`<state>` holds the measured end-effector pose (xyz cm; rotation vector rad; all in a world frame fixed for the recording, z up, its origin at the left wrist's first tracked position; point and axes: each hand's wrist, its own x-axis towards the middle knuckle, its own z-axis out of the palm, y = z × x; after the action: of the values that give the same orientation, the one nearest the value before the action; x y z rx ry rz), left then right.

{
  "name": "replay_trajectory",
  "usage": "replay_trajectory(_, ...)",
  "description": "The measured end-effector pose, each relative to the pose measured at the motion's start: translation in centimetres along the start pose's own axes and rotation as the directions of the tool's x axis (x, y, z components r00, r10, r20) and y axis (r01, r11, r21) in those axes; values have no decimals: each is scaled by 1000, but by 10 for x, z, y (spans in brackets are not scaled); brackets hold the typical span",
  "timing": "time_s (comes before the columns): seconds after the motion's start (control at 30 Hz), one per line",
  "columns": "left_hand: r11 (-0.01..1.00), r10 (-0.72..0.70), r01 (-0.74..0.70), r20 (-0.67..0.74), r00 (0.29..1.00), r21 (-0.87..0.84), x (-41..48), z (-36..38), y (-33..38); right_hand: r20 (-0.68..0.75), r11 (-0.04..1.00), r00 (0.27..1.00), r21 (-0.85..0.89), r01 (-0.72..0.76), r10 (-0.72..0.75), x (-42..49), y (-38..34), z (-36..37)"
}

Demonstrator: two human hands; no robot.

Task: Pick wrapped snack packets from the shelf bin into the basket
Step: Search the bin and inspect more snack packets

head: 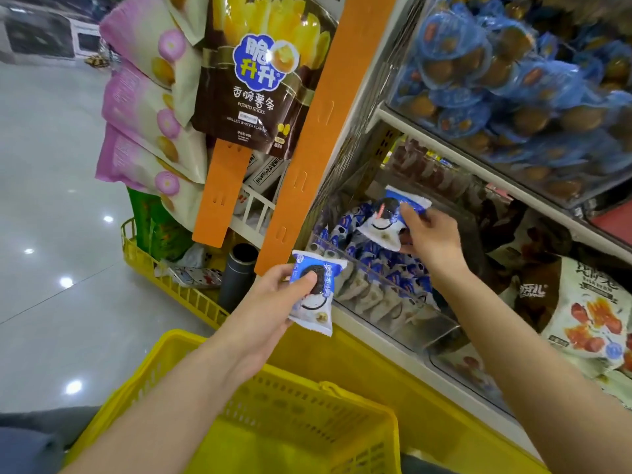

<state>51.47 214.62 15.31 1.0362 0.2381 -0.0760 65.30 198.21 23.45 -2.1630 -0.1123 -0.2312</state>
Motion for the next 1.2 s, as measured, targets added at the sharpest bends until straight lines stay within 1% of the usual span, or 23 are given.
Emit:
replay_trajectory(0.07,1000,7,-7,6,1000,-23,2,1,2,-1,987,997,-141,-73,73,25,8,10)
replay_trajectory(0.13,999,-6,7,15,1000,-54,5,2,3,18,968,994,-230,-105,112,42,13,23)
replay_trajectory(0.23,991,-45,47,17,999,-129,10,3,7,63,930,994,-364,-57,86,56,20,38)
replay_trajectory(0.3,987,-50,52,17,999,-154,12,2,10,116,908,990,-417,-30,86,59,21,45)
replay_trajectory(0.47,988,-49,48,-4,999,-149,17,0,12,202,884,963,-463,-64,176,61,29,47)
replay_trajectory(0.57,989,-53,51,-13,999,-136,18,3,11,194,873,967,-484,-50,163,63,29,51)
replay_trajectory(0.67,992,-45,43,-14,999,-120,19,2,10,188,900,967,-429,-77,172,64,25,64)
replay_trajectory(0.73,993,-34,31,-18,999,-111,20,1,11,208,908,963,-414,-71,170,65,23,75)
replay_trajectory(0.83,994,-17,15,-24,1000,-105,22,0,13,231,891,958,-451,-48,168,64,21,81)
replay_trajectory(0.93,999,-3,2,-22,1000,-49,22,3,13,254,890,947,-452,-63,197,65,21,78)
replay_trajectory(1.0,1000,9,-9,-33,999,6,22,5,11,253,882,956,-470,-15,151,62,19,73)
replay_trajectory(1.07,999,18,-16,-48,999,33,21,6,9,214,885,977,-459,83,19,54,15,65)
replay_trajectory(1.13,998,21,-17,-67,998,55,20,7,5,150,929,979,-324,181,-138,35,11,55)
replay_trajectory(1.2,995,22,-14,-87,996,96,19,8,-1,117,949,958,-148,277,-261,3,8,43)
